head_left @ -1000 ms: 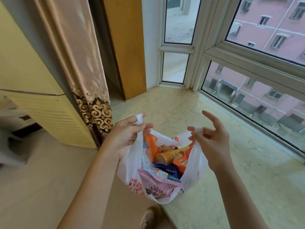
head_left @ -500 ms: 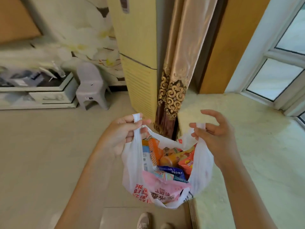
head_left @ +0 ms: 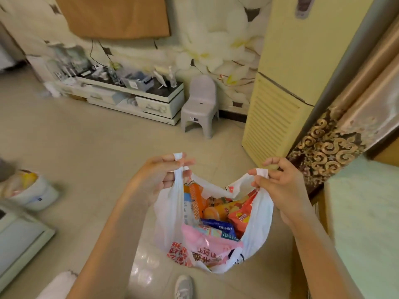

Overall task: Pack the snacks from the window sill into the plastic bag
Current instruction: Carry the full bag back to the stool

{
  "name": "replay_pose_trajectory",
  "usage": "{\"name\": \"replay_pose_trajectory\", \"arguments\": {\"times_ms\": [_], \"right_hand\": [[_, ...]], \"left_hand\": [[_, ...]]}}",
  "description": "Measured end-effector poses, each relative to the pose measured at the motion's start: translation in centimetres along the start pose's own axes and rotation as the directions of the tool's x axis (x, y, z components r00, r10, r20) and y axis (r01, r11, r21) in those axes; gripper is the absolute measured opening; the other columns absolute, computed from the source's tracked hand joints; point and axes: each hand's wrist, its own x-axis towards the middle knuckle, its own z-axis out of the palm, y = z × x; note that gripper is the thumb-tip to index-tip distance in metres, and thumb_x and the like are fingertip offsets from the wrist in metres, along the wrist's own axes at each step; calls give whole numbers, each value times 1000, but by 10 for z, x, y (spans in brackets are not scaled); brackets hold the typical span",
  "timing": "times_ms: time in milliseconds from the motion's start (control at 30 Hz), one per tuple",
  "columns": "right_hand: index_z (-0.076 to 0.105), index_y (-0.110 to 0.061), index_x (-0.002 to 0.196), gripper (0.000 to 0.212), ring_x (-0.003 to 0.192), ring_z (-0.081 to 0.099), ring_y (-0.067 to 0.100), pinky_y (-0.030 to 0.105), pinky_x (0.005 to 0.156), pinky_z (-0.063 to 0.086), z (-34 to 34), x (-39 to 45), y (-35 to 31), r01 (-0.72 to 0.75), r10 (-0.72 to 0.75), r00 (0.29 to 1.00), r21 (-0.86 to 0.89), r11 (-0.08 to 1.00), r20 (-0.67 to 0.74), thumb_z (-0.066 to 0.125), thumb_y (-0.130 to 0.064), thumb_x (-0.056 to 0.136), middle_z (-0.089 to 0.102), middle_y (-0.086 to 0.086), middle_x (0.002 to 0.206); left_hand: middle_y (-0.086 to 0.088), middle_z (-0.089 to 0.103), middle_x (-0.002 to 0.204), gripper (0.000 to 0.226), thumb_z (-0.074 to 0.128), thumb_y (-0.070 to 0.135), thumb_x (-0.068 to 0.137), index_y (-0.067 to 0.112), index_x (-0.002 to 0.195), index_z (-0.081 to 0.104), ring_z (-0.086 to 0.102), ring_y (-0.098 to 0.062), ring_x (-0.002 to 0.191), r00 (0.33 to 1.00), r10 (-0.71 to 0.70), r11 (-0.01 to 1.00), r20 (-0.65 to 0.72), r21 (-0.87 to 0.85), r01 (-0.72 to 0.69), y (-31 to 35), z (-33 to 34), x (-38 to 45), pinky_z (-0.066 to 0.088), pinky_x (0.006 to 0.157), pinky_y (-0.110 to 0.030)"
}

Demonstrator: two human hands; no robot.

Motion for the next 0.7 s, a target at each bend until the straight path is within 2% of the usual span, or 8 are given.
{"name": "replay_pose_trajectory", "arguments": {"times_ms": [67,167,367,467,567,700], "right_hand": [[54,-20,92,33,66,70,15,24,63,56,38,19,-5,-15,15,1000,9,1000,9,61,11,83,74,-2,81],[53,-17,92,31,64,68,14,34,69,56,89,45,-14,-32,32,999,-6,999,9,59,12,84,75,-1,81],[52,-16,90,30,65,66,20,44,77,54,174,99,-31,-45,45,999,24,999,-1,58,13,84,75,4,84],[52,-16,89,30,63,65,16,41,74,54,211,133,-38,-42,42,999,15,999,18,58,13,84,75,3,84],[53,-16,90,29,62,66,14,34,70,54,247,174,-45,-37,37,998,11,999,42,59,12,85,75,4,85],[53,-18,88,30,63,66,13,31,69,53,293,239,-48,-31,30,998,11,999,59,58,11,85,75,3,85]], "left_hand": [[1,74,104,25,55,11,95,9,120,59,71,-20,93,1000,1,1000,4,1,-1,8,-36,20,55,71,-23],[1,74,104,23,54,10,95,9,118,60,71,-18,92,1000,-12,1000,4,-10,12,20,-85,48,54,77,-27],[1,74,104,28,58,11,93,8,120,59,72,-17,91,1000,-10,999,0,-38,10,52,-163,112,54,77,-26],[0,73,106,30,61,11,91,7,121,59,71,-17,92,1000,-11,997,-18,-74,10,66,-194,149,57,74,-25],[0,74,105,30,60,11,91,7,121,59,71,-17,93,999,-22,996,-40,-85,18,79,-223,191,55,78,-28],[0,74,104,30,61,10,91,6,120,60,72,-15,89,997,-39,994,-63,-109,32,94,-258,258,56,64,-23]]}}
